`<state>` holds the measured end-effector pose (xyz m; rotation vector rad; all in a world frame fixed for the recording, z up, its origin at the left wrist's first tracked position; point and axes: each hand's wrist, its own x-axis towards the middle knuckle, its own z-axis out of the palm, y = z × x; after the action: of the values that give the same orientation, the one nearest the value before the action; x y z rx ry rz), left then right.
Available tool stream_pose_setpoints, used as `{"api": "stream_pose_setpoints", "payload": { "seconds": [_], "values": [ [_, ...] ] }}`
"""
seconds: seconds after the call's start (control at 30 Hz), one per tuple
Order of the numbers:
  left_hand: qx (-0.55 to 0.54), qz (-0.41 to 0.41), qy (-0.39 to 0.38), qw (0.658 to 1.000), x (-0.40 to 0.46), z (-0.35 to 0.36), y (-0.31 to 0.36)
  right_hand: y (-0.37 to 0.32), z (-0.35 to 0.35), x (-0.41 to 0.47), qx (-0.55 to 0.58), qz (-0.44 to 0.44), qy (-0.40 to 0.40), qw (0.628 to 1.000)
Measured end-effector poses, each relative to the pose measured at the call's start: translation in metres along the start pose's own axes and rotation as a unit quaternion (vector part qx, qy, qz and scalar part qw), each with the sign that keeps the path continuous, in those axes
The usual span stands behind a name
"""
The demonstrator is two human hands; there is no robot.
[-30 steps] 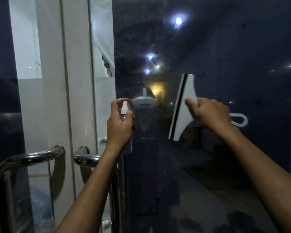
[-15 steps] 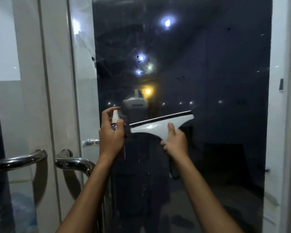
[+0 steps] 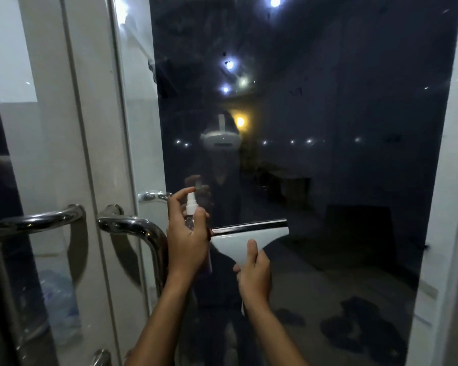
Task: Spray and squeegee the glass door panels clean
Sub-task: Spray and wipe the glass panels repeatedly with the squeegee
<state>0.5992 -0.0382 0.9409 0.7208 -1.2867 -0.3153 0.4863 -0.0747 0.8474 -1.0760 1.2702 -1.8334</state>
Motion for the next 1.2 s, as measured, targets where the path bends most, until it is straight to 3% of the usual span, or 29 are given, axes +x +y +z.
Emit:
{"api": "stream_pose_setpoints", "payload": {
  "seconds": [0.2, 0.5, 0.73, 1.2],
  "values": [
    [0.043, -0.021, -0.011, 0.999, -0.053, -0.008, -0.03, 0.076, -0.027, -0.042, -0.016, 0.092, 0.019, 0.995],
    [0.084, -0.05, -0.037, 0.995, -0.073, -0.01, -0.046, 0.077, -0.027, -0.038, -0.033, 0.069, 0.024, 0.997],
    [0.098, -0.072, -0.027, 0.992, -0.086, -0.009, -0.049, 0.138, -0.069, -0.074, -0.119, 0.18, 0.007, 0.976],
    [0.07, -0.064, -0.065, 0.993, -0.101, 0.027, -0.033, 0.096, -0.098, -0.068, -0.145, 0.125, -0.034, 0.981]
  ]
}}
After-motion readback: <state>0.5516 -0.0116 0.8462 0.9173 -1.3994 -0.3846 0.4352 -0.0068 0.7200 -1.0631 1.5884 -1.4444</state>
